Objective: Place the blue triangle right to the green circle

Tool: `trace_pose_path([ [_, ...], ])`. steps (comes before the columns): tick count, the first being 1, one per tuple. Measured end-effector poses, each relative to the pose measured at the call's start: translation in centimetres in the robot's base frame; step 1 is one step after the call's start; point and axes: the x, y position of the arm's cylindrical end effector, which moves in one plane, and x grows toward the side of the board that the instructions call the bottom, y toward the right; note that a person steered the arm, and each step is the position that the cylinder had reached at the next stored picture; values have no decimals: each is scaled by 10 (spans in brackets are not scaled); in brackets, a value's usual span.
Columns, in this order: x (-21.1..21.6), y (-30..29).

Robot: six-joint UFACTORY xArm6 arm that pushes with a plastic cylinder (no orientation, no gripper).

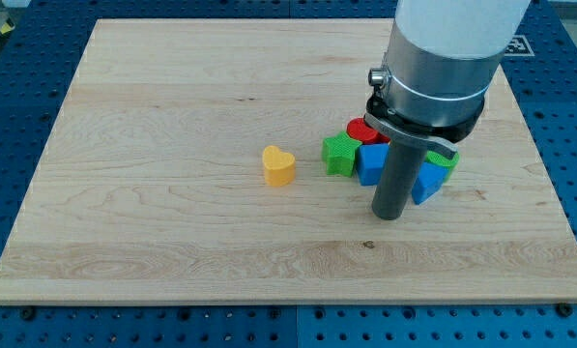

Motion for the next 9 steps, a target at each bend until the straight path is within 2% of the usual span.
trace_pose_path([
  [5, -11, 16],
  [9, -13, 86],
])
